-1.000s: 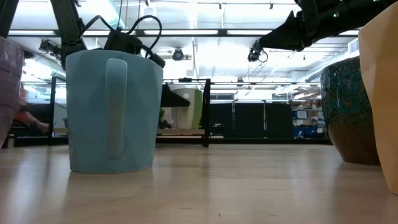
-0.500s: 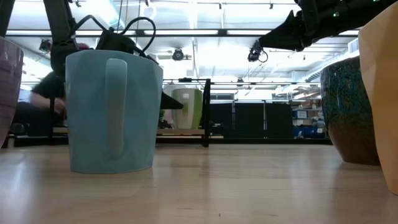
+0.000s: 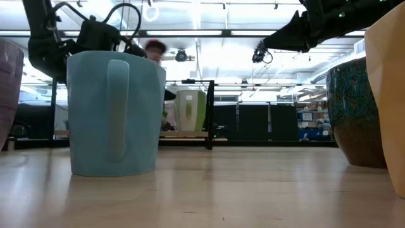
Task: Place coffee mugs
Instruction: Put the blue mug on the shelf
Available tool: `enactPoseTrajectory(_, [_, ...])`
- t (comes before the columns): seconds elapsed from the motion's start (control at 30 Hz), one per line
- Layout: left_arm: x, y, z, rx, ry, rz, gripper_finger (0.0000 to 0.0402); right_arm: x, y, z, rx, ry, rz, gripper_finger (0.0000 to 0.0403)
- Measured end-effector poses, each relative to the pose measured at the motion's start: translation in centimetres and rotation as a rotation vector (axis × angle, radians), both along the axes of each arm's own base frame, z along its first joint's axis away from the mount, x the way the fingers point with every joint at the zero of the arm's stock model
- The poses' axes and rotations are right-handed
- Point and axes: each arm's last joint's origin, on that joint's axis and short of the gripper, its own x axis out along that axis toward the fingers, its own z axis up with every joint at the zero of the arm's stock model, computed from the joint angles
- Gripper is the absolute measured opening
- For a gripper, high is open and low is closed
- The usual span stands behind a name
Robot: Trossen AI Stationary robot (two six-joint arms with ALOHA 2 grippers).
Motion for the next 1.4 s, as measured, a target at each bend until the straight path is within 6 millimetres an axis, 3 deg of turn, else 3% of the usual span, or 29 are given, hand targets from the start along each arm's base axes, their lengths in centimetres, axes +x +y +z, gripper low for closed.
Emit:
enactPoseTrajectory(0.57, [-2.5,-4.7,3.1,-0.275,0.158,-0.028,0.0131,0.1,0.0,0.0,0.004,0.001,0.02,0.0151])
enactPoseTrajectory(0.77, [-1.5,-5.8,6.6,-0.269,0.389,-0.019,0.013,0.3,0.0,-0.4,0.004,0.027,0.018,0.0151])
enactPoseTrajectory(0.93, [-1.5,-6.6,9.2,-0.418,0.547,-0.137,0.013,0.7,-0.1,-0.9,0.086,0.016,0.0,0.0151])
enactPoseTrajectory(1.07, [-1.5,-7.3,11.4,-0.499,0.574,-0.172,0.013,1.2,-0.2,-1.4,0.091,0.031,0.0,0.0151])
enactPoseTrajectory(1.27, [-0.6,-8.6,13.2,-0.55,0.595,-0.182,0.013,2.2,-0.2,-1.8,0.058,0.007,0.002,0.0151])
enactPoseTrajectory(1.4, [0.1,-10.2,13.1,-0.556,0.667,-0.195,0.013,2.7,-0.2,-1.9,0.032,-0.012,0.007,0.0151])
